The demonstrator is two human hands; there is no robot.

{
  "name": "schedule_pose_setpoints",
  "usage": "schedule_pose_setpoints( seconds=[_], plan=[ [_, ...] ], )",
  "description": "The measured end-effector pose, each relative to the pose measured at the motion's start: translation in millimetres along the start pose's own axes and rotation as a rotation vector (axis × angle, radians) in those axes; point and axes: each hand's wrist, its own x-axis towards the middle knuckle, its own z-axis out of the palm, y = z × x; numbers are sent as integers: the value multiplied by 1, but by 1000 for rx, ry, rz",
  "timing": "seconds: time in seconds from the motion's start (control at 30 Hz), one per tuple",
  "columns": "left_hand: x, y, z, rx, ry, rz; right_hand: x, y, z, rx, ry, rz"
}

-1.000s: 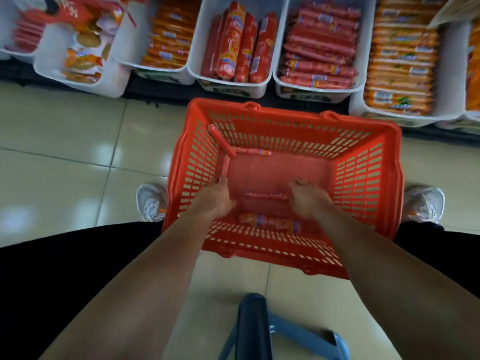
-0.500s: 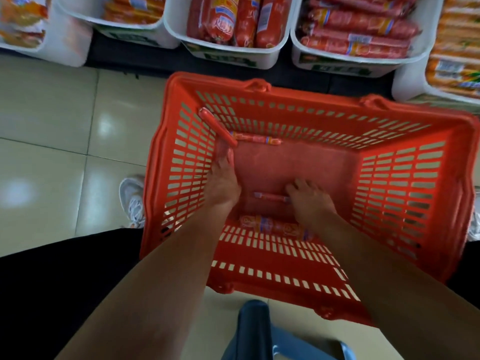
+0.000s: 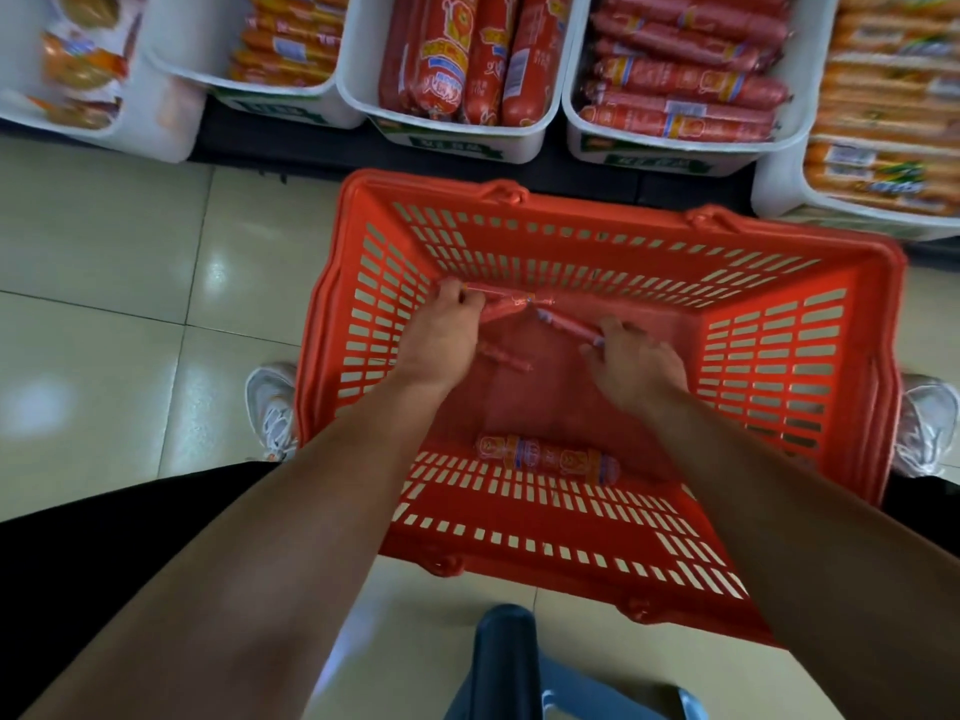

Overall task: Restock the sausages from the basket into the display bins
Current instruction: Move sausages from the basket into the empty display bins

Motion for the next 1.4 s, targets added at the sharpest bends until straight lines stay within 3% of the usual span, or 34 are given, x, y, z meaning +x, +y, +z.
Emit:
schedule_pose_setpoints(
  seconds=[0.3, 0.57, 0.9, 1.0, 1.17, 1.4],
  plan=[
    [-24, -5, 44, 102, -198, 130, 20, -3, -9, 52, 120, -20],
    [-36, -23, 38, 142, -338, 238, 42, -51, 14, 59, -33, -205],
    [-36, -20, 40, 171, -200, 246, 56, -63, 39, -49, -139, -207],
    [-32, -15, 31, 105, -174, 193, 57, -53, 31, -83, -84, -156],
    [-29, -7, 6, 129, -182, 159, 41, -4, 14, -143, -212, -51],
    [-37, 7, -30, 12, -131, 83, -14, 42, 20, -137, -212, 130]
  ],
)
